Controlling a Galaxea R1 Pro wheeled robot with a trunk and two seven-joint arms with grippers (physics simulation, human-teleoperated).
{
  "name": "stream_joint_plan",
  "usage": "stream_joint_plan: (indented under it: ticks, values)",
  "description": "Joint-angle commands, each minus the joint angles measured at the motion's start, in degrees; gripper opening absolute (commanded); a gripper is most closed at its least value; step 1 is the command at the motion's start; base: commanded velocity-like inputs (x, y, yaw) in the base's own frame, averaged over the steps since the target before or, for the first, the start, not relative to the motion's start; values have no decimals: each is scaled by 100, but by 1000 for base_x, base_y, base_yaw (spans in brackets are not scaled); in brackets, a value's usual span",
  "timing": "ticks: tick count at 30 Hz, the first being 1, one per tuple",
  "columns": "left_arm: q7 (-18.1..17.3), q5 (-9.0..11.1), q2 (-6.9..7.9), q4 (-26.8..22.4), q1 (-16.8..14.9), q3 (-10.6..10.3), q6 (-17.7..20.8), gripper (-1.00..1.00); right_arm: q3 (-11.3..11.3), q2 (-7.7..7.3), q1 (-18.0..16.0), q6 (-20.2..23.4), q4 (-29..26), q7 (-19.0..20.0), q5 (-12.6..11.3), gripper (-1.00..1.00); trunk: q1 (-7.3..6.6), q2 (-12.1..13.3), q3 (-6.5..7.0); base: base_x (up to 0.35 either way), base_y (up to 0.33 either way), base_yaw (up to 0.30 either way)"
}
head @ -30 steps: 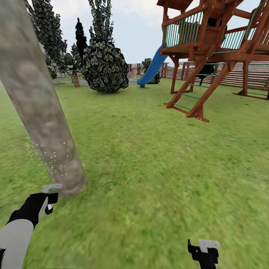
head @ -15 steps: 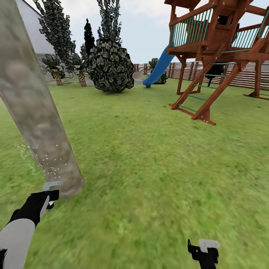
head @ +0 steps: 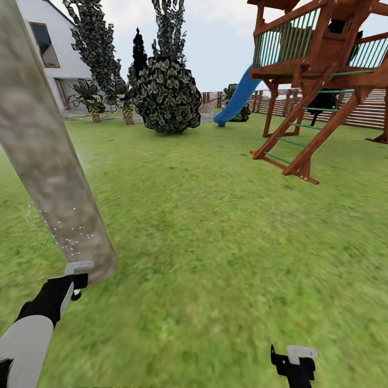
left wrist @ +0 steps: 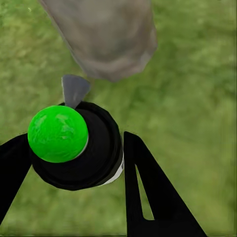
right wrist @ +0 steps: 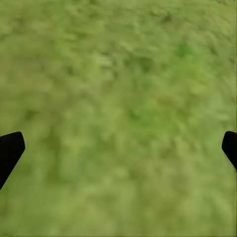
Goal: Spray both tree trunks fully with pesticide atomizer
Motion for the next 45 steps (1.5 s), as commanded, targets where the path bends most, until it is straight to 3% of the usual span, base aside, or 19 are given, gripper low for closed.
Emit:
stream_joint_plan:
  ticks: [1, 14, 30, 42, 45]
  values:
    - [0, -3, -1, -3, 1, 2, 0, -100, 0, 0, 0, 0, 0, 0, 0, 100, 0, 0, 0, 90, -272, 275]
    - [0, -3, 7, -5, 0, 9, -9, -100, 0, 0, 0, 0, 0, 0, 0, 100, 0, 0, 0, 197, -218, 62]
    - [0, -2, 4, 11, 2, 0, -9, -100, 0, 0, 0, 0, 0, 0, 0, 100, 0, 0, 0, 119, -253, 262]
    - [0, -12, 14, 4, 3, 9, -3, -100, 0, -1, 0, 0, 0, 9, 4, 100, 0, 0, 0, 148, -251, 17]
    - [56, -26, 87, 54, 36, 22, 4, -100, 0, 0, 0, 0, 0, 1, 1, 100, 0, 0, 0, 170, -164, 23]
